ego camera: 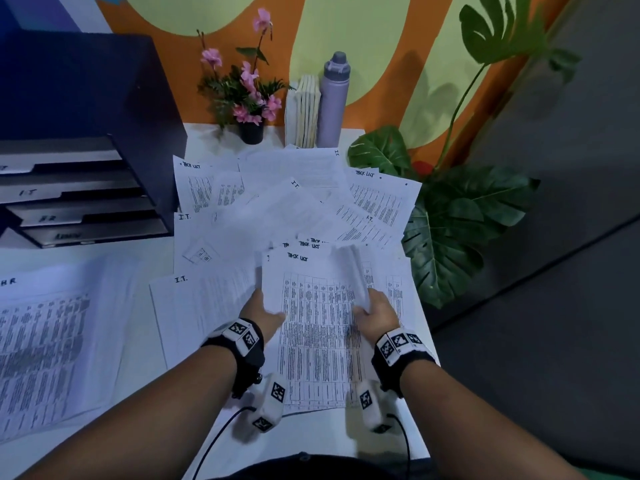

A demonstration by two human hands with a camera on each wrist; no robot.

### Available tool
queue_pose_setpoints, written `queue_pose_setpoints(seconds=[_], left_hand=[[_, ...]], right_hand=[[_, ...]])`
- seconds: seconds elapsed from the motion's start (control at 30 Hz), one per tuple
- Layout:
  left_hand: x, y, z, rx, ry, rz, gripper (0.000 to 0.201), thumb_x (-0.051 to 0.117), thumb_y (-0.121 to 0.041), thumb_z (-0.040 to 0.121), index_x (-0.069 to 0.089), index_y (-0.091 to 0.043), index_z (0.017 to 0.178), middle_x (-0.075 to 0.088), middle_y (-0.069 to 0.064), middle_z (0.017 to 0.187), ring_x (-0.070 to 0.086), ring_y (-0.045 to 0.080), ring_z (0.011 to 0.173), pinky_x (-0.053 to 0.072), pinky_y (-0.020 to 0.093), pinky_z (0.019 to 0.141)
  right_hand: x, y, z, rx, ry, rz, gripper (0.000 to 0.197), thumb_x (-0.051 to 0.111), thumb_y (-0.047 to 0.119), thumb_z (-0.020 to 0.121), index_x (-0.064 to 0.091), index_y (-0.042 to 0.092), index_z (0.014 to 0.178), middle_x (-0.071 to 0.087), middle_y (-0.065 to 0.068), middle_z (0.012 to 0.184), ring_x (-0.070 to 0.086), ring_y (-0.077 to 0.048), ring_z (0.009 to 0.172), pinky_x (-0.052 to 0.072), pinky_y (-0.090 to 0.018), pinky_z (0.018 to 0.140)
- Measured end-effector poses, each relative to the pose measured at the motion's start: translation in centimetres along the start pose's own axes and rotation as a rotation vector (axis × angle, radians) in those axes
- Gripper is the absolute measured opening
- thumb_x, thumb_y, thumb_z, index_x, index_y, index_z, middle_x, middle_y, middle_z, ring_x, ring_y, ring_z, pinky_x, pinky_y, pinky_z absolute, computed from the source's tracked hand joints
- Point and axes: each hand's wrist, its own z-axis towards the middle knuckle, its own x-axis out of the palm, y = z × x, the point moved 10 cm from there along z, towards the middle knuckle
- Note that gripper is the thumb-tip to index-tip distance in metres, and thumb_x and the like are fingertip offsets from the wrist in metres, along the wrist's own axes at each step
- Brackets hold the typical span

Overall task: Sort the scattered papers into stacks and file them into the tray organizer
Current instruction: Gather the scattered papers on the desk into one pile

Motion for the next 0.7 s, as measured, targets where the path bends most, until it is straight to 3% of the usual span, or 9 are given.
queue_pose_setpoints(seconds=[0.07, 0.1, 0.2, 0.3, 0.37, 0.43, 0.53, 0.63, 0.7], left_hand=[[-1.2, -0.6, -0.6, 0.062, -0.064, -0.076, 0.062, 0.061, -0.008, 0.089, 0.033, -0.019, 0.144, 0.052, 0.001, 0.135, 0.052, 0.018, 0.112, 0.04, 0.027, 0.098], [-1.9, -1.2, -1.2, 0.094, -0.086, -0.102, 0.062, 0.059, -0.005, 0.09, 0.033, -0.02, 0.144, 0.052, -0.002, 0.133, 0.05, 0.014, 0.108, 0.038, 0.024, 0.096], [-4.5, -2.8, -2.2, 0.196, -0.122, -0.099, 0.06, 0.056, -0.004, 0.092, 0.033, -0.019, 0.145, 0.047, -0.005, 0.131, 0.043, 0.01, 0.112, 0.031, 0.02, 0.096], [-7.6, -4.1, -3.0, 0.309, -0.174, -0.089, 0.052, 0.058, -0.006, 0.091, 0.042, -0.018, 0.139, 0.053, -0.004, 0.125, 0.05, 0.015, 0.116, 0.034, 0.025, 0.097], [-10.0, -4.6, -3.6, 0.34, -0.234, -0.187, 0.045, 0.058, -0.005, 0.09, 0.049, -0.02, 0.132, 0.056, -0.007, 0.12, 0.052, 0.014, 0.112, 0.038, 0.028, 0.098], [-12.2, -5.5, -4.1, 0.365, -0.288, -0.317, 0.039, 0.059, -0.004, 0.09, 0.053, -0.024, 0.123, 0.062, -0.007, 0.114, 0.057, 0.015, 0.108, 0.044, 0.033, 0.099], [-15.5, -7.2, -5.4, 0.393, -0.389, -0.429, 0.034, 0.06, -0.003, 0.089, 0.056, -0.022, 0.117, 0.065, -0.007, 0.104, 0.061, 0.014, 0.098, 0.047, 0.028, 0.092], [-18.2, -8.0, -6.5, 0.429, -0.427, -0.505, 0.028, 0.063, -0.003, 0.088, 0.059, -0.02, 0.109, 0.066, -0.006, 0.1, 0.062, 0.013, 0.094, 0.045, 0.024, 0.088], [-19.2, -7.8, -7.4, 0.446, -0.419, -0.513, 0.027, 0.066, -0.003, 0.085, 0.06, -0.019, 0.106, 0.066, -0.012, 0.09, 0.064, 0.005, 0.082, 0.05, 0.017, 0.076]], right_hand=[[-0.6, -0.5, 0.4, 0.054, -0.036, 0.015, 0.045, 0.06, 0.021, 0.088, 0.05, 0.013, 0.131, 0.046, -0.013, 0.129, 0.053, -0.031, 0.111, 0.049, -0.038, 0.092], [-0.9, -1.2, 0.6, 0.115, -0.044, 0.003, 0.057, 0.062, 0.025, 0.087, 0.042, 0.017, 0.14, 0.037, -0.011, 0.141, 0.043, -0.032, 0.126, 0.041, -0.041, 0.105], [-1.4, -1.8, 1.3, 0.173, -0.039, 0.137, 0.085, 0.068, 0.032, 0.086, 0.016, 0.019, 0.153, 0.021, -0.012, 0.155, 0.025, -0.033, 0.141, 0.025, -0.043, 0.116], [-1.5, 1.2, 1.6, 0.103, 0.017, 0.503, 0.091, 0.069, 0.027, 0.087, 0.006, 0.024, 0.153, 0.025, -0.006, 0.155, 0.031, -0.024, 0.141, 0.029, -0.041, 0.114], [-1.8, 4.5, 1.7, 0.043, 0.07, 0.742, 0.079, 0.068, 0.019, 0.089, 0.019, 0.026, 0.15, 0.043, 0.003, 0.14, 0.044, -0.019, 0.131, 0.037, -0.039, 0.106], [-3.2, 8.6, 1.7, -0.074, 0.034, 0.803, 0.06, 0.071, 0.02, 0.085, 0.041, 0.029, 0.137, 0.058, 0.006, 0.13, 0.054, -0.021, 0.124, 0.043, -0.039, 0.101], [-4.7, 13.9, 1.2, -0.238, -0.029, 0.822, 0.062, 0.075, 0.034, 0.08, 0.046, 0.026, 0.134, 0.058, 0.003, 0.133, 0.054, -0.016, 0.125, 0.044, -0.039, 0.104], [-5.5, 17.5, -0.6, -0.344, -0.027, 0.972, 0.042, 0.065, 0.003, 0.088, 0.052, 0.017, 0.126, 0.066, 0.0, 0.118, 0.062, -0.016, 0.11, 0.049, -0.032, 0.096], [-4.9, 17.9, -1.6, -0.331, 0.004, 1.003, 0.042, 0.065, -0.002, 0.086, 0.055, 0.018, 0.122, 0.068, 0.001, 0.114, 0.064, -0.017, 0.108, 0.049, -0.034, 0.096]])
